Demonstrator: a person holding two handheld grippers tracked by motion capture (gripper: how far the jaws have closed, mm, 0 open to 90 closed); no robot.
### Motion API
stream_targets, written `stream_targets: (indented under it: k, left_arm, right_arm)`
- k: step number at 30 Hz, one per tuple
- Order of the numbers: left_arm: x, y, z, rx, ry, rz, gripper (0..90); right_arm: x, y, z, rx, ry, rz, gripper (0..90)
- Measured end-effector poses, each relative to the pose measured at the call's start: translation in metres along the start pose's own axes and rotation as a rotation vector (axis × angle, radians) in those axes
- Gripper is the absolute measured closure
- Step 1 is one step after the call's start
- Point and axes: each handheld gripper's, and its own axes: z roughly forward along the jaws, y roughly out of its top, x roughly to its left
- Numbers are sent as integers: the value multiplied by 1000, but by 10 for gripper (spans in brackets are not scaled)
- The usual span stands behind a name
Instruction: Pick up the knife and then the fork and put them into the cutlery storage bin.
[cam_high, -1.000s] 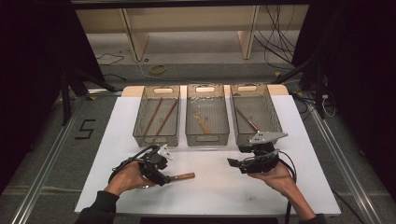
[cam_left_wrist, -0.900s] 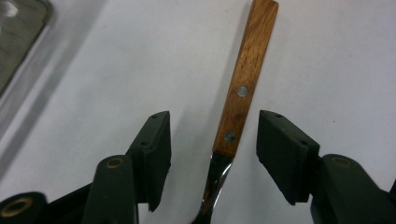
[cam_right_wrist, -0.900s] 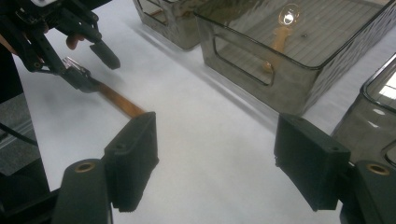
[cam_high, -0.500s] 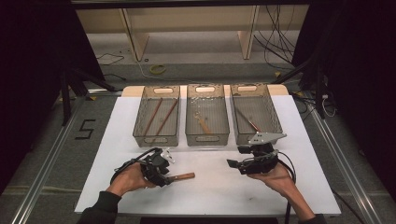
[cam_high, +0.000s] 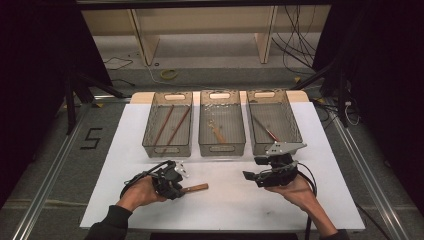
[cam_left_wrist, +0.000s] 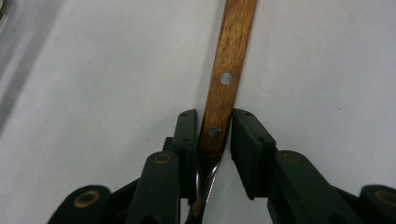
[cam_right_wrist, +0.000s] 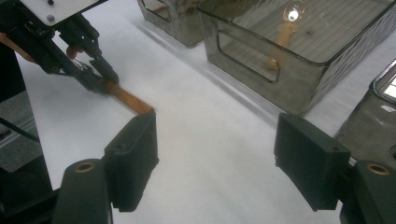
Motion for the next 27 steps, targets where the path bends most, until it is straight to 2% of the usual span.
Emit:
stream_targets:
  k: [3,8,12,15,17,27]
  left_arm:
    - [-2,0,0,-1,-1,32,748]
    - [-6,1,0,8,19,57,764]
    - [-8,2,-2,-16,13,59,765]
    - [-7,2,-4,-11,11,69,766]
    - [-9,3,-6,-34,3,64,766]
    - [-32,21,-18,-92,-30,148,767]
  right_arm:
    - [0,0,0,0,1,0,312]
    - [0,0,0,2,2,0,312]
    - [0,0,0,-2,5,0,312]
    - [2,0,1,3,13,-6,312]
    - [4,0,2,6,21,-20,313]
    - [19,3,9,21,76,-76,312]
